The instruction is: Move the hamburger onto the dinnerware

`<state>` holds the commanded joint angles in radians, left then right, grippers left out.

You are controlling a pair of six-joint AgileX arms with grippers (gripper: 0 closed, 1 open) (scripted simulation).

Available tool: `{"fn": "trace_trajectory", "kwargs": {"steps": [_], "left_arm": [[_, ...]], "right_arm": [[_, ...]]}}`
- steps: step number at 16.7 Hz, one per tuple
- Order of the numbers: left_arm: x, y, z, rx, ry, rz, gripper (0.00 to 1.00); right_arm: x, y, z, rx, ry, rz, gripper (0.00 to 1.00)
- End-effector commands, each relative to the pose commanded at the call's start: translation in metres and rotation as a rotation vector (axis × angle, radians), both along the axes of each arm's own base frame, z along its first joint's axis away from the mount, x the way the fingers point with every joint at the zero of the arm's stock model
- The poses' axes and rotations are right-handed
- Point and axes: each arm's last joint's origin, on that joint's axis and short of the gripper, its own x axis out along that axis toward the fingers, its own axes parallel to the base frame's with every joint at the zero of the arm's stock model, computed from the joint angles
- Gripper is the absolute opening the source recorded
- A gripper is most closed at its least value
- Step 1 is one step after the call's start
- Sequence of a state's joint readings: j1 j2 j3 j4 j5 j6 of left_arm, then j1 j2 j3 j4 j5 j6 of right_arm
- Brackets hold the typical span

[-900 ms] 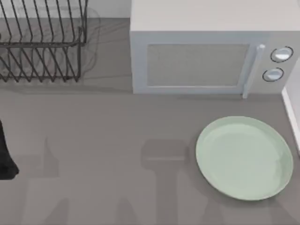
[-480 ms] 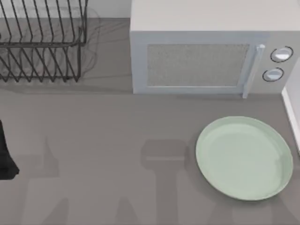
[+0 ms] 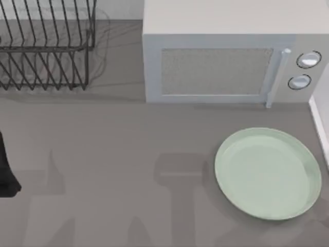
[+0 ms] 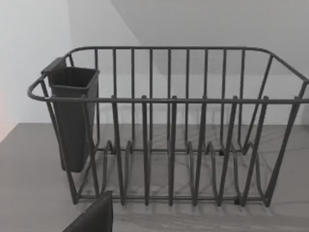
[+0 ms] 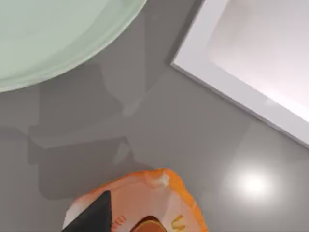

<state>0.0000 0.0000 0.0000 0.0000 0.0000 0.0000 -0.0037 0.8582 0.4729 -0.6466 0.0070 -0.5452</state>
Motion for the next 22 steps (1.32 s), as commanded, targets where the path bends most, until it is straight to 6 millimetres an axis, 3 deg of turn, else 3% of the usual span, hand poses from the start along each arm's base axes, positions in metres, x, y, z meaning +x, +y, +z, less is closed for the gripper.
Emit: {"fn": "trace_trajectory", "kwargs": {"steps": [4,8,16,22], "left_arm": [[0.000,0.000,0.000,0.000,0.000,0.000,1.00],[0.000,0.000,0.000,0.000,0.000,0.000,1.00],[0.000,0.000,0.000,0.000,0.000,0.000,1.00],[0.000,0.000,0.000,0.000,0.000,0.000,1.00]], "right_arm": [[0.024,0.001,-0.003,-0.064,0.341,0.174,1.00],[0.041,0.001,-0.005,-0.078,0.520,0.285,1.00],[0.043,0.001,-0.010,-0.078,0.543,0.298,1.00],[0.047,0.001,-0.059,-0.080,0.534,0.299,1.00]]}}
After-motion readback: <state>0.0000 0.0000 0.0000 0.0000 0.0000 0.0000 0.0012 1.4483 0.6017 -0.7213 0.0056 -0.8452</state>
